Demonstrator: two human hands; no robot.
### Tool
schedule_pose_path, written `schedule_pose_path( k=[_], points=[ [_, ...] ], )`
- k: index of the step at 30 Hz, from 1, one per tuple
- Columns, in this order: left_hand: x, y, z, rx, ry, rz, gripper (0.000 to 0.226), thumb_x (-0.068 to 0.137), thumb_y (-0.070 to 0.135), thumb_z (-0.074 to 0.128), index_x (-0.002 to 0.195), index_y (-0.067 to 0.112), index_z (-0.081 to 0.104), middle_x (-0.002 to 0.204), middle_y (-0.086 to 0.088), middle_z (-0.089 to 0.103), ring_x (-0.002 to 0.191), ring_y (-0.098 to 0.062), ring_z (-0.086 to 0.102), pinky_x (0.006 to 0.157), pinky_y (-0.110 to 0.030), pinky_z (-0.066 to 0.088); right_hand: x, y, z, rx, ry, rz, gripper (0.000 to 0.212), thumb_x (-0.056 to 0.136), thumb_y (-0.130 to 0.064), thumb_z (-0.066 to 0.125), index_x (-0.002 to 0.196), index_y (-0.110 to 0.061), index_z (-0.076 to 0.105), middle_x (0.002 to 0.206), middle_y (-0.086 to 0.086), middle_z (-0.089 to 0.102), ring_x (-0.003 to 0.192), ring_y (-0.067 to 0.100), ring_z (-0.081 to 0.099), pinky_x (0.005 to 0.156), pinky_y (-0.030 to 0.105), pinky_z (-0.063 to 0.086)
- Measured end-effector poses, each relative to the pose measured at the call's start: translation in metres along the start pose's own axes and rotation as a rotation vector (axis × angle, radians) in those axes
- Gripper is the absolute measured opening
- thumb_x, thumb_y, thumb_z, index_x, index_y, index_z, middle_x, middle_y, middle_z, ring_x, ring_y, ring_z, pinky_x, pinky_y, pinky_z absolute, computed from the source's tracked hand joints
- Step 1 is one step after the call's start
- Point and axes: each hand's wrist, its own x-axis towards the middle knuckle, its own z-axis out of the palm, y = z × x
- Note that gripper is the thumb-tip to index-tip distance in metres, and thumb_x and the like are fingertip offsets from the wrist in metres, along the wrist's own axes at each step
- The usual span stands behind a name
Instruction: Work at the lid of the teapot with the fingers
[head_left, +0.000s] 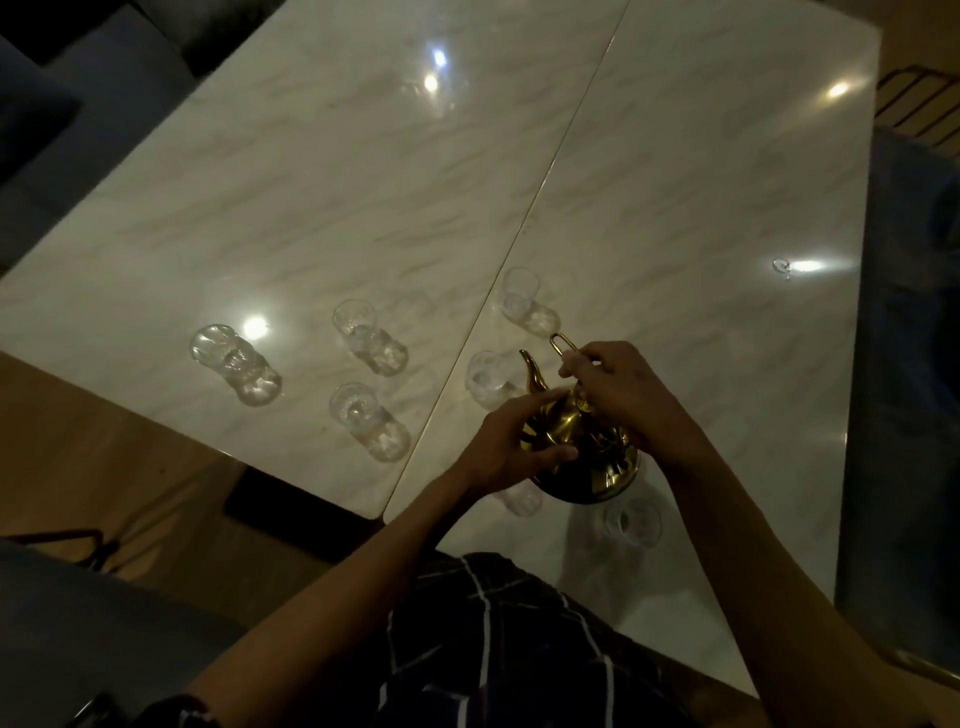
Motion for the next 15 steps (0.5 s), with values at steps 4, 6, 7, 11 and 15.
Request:
schedule_pose_path(
  k=[4, 6, 7, 11, 15],
  points=[
    [0.014, 0.013, -0.003, 0.016, 0.019, 0.029, 0.070, 0.088, 0.026, 0.082, 0.150, 0.022, 0.050, 0.129, 0.010, 0.059, 0.110, -0.002, 0.059, 0.090, -0.010, 0.049, 0.013, -0.001, -0.015, -0.004, -0.011, -0.029, 0.028, 0.097, -0.035, 0.053, 0.088, -0.017, 0.072, 0.091, 0.007, 0.065, 0.086, 0.022, 0.066, 0.073, 0.036, 0.053],
    [0.023, 0.017, -0.005, 0.034, 0.031, 0.031, 0.072, 0.088, 0.030, 0.082, 0.152, 0.024, 0.049, 0.136, 0.003, 0.062, 0.114, -0.013, 0.063, 0.094, -0.024, 0.055, 0.020, -0.006, -0.021, 0.004, -0.017, -0.060, 0.029, 0.097, -0.035, 0.053, 0.091, -0.015, 0.072, 0.091, 0.007, 0.066, 0.086, 0.021, 0.067, 0.073, 0.036, 0.055],
    [0.028, 0.018, -0.006, 0.037, 0.031, 0.028, 0.072, 0.088, 0.030, 0.082, 0.152, 0.024, 0.048, 0.136, -0.001, 0.064, 0.115, -0.018, 0.064, 0.095, -0.031, 0.057, 0.023, -0.008, -0.024, 0.005, -0.012, -0.070, 0.030, 0.097, -0.035, 0.052, 0.092, -0.014, 0.073, 0.094, 0.008, 0.066, 0.087, 0.021, 0.067, 0.074, 0.037, 0.056],
    [0.049, 0.026, -0.017, 0.053, 0.025, 0.017, 0.074, 0.087, 0.030, 0.082, 0.153, 0.027, 0.048, 0.140, -0.006, 0.060, 0.120, -0.018, 0.058, 0.093, -0.024, 0.052, 0.036, -0.017, -0.034, 0.013, 0.023, -0.077, 0.031, 0.097, -0.036, 0.052, 0.095, -0.013, 0.072, 0.099, 0.008, 0.066, 0.091, 0.020, 0.066, 0.073, 0.034, 0.055],
    [0.075, 0.026, -0.033, 0.032, -0.044, 0.044, 0.072, 0.088, 0.025, 0.082, 0.152, 0.025, 0.048, 0.142, -0.005, 0.059, 0.120, -0.011, 0.056, 0.083, -0.004, 0.049, 0.053, -0.026, -0.040, 0.023, 0.072, -0.048, 0.031, 0.097, -0.038, 0.052, 0.095, -0.015, 0.072, 0.106, 0.010, 0.063, 0.091, 0.019, 0.065, 0.069, 0.031, 0.050]
  ],
)
